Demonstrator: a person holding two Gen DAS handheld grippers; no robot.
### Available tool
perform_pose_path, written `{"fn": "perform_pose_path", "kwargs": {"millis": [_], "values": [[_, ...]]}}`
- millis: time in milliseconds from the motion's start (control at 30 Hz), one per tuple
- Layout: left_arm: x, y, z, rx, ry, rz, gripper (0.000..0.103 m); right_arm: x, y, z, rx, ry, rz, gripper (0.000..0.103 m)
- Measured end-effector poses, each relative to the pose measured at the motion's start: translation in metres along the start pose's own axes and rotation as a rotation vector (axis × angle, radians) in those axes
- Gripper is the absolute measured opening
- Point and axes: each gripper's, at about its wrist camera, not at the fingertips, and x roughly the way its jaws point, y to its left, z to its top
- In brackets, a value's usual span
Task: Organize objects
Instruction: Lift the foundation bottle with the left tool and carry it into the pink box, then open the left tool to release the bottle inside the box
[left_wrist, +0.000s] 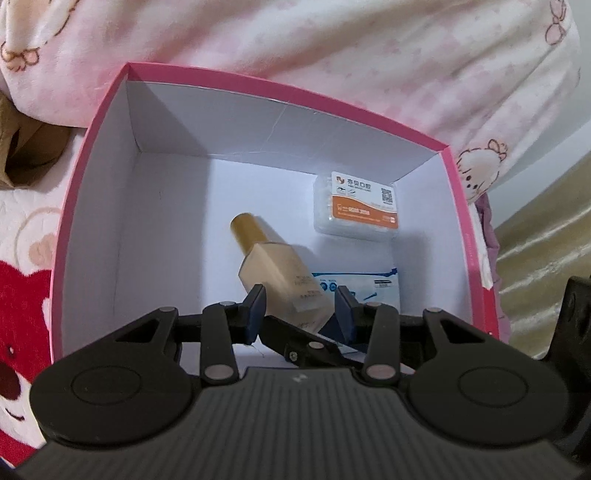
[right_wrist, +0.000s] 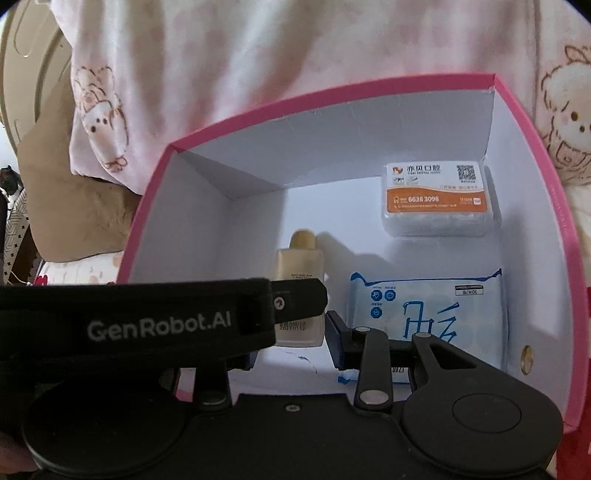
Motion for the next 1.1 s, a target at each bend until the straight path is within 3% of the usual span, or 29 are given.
{"fn": "perform_pose_path", "kwargs": {"millis": [300, 433, 733, 867, 1000, 1100], "values": [[0.007, 0.010, -0.003, -0.021, 0.035, -0.009, 0.039, 0.010, 0.000, -0.006, 0.002, 0.040, 0.002, 0.041], [0.010, 0.015, -0.003, -0.040, 0.040, -0.017, 0.039, 0.009, 0.006, -0.008, -0.060, 0.016, -0.036, 0.042], [0.012, 0.015, 0.001, -0.088, 0.035, -0.111, 0.039, -0.013, 0.003, -0.002, -0.106, -0.011, -0.053, 0.041], [-0.010, 0.004, -0.003, -0.021, -0.020, -0.042, 0.039, -0.042, 0.000, -0.007, -0.105, -0.049, -0.039, 0.041], [-0.043, -0.008, -0.009, 0.039, -0.047, -0.004, 0.046, -0.077, 0.005, -0.015, -0.137, -0.078, -0.034, 0.042], [-0.071, -0.016, -0.016, 0.062, -0.059, 0.023, 0.056, -0.103, 0.009, -0.021, -0.139, -0.081, -0.014, 0.045]]}}
